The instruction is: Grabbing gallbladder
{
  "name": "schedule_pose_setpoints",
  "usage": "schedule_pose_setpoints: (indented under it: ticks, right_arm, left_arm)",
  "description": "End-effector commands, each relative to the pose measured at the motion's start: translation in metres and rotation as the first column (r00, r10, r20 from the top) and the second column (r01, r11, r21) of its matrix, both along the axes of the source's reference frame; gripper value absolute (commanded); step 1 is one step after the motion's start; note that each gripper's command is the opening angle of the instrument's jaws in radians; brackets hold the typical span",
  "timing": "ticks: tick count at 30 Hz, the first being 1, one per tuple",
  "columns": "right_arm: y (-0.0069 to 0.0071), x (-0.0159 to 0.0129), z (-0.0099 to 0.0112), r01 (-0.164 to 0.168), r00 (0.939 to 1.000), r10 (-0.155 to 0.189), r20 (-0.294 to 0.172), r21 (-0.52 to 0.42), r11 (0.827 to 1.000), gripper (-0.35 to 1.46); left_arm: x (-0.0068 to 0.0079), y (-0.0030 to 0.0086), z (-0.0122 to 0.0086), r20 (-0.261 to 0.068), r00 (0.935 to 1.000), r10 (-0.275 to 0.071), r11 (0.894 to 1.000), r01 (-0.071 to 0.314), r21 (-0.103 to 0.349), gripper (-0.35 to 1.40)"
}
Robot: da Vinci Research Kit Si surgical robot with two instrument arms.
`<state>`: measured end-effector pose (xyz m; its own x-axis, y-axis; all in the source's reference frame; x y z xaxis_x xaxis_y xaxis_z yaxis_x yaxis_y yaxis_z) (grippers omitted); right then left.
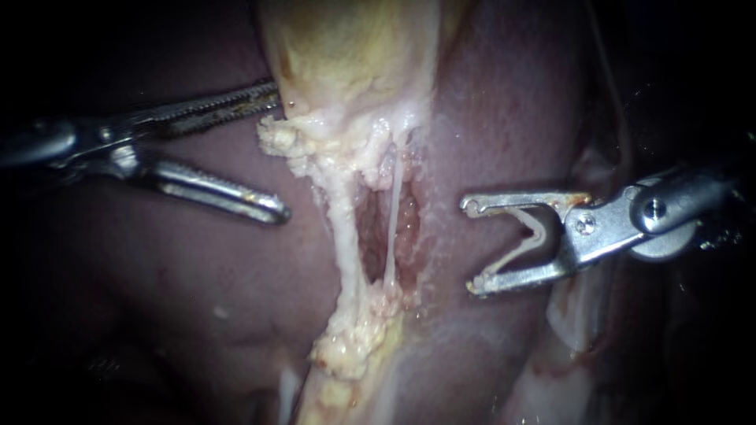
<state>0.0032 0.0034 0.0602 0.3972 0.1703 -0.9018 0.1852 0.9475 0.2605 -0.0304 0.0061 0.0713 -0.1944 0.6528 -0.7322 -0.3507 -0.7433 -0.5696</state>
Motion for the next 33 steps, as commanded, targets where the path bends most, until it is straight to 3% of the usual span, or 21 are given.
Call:
schedule_pose_setpoints:
  ticks: [1,6,8,14,17,19,21,24,29,31,33]
  right_arm:
    - [0.0,0.0,0.0,0.0,1.0,0.0,0.0,0.0,1.0,0.5]
    - [0.0,0.0,0.0,0.0,1.0,0.0,0.0,0.0,1.0,0.5]
    - [0.0,0.0,0.0,0.0,1.0,0.0,0.0,0.0,1.0,0.5]
    - [0.0,0.0,0.0,0.0,1.0,0.0,0.0,0.0,1.0,0.5]
    - [0.0,0.0,0.0,0.0,1.0,0.0,0.0,0.0,1.0,0.5]
    - [0.0,0.0,0.0,0.0,1.0,0.0,0.0,0.0,1.0,0.5]
    - [0.0,0.0,0.0,0.0,1.0,0.0,0.0,0.0,1.0,0.5]
    - [0.0,0.0,0.0,0.0,1.0,0.0,0.0,0.0,1.0,0.5]
    - [0.0,0.0,0.0,0.0,1.0,0.0,0.0,0.0,1.0,0.5]
    - [0.0,-0.0001,0.0,0.001,1.0,-0.001,0.0,0.0,1.0,0.5]
    - [0.0,-0.0001,0.0,0.001,1.0,-0.001,0.0,0.0,1.0,0.5]
  left_arm:
    - [-0.0003,-0.0003,0.0003,0.001,1.0,-0.008,1.0,0.008,0.022,0.63]
    - [-0.0012,-0.0018,0.0016,0.018,0.9993,-0.032,0.995,0.03,0.094,0.39]
    - [-0.0014,-0.0019,0.0019,0.018,0.9992,-0.035,0.995,0.033,0.097,0.37]
    - [-0.0013,-0.0014,0.0024,0.021,0.999,-0.04,0.993,0.038,0.113,0.19]
    - [-0.0011,-0.0011,0.0028,0.026,0.9986,-0.047,0.99,0.043,0.136,0.02]
    - [-0.0009,-0.0009,0.0029,0.025,0.9982,-0.054,0.988,0.05,0.145,-0.25]
    - [-0.0005,-0.001,0.0028,0.024,0.9975,-0.067,0.984,0.062,0.165,-0.35]
    - [-0.0001,-0.0013,0.0023,0.021,0.9967,-0.078,0.98,0.073,0.187,-0.35]
    - [0.0006,-0.0014,0.0008,-0.012,0.9981,-0.061,0.974,0.062,0.22,-0.35]
    - [0.0011,-0.0008,-0.0002,-0.015,0.9984,-0.055,0.971,0.057,0.234,-0.35]
    - [0.002,0.0004,-0.0014,-0.023,0.9996,-0.015,0.982,0.019,0.186,-0.35]
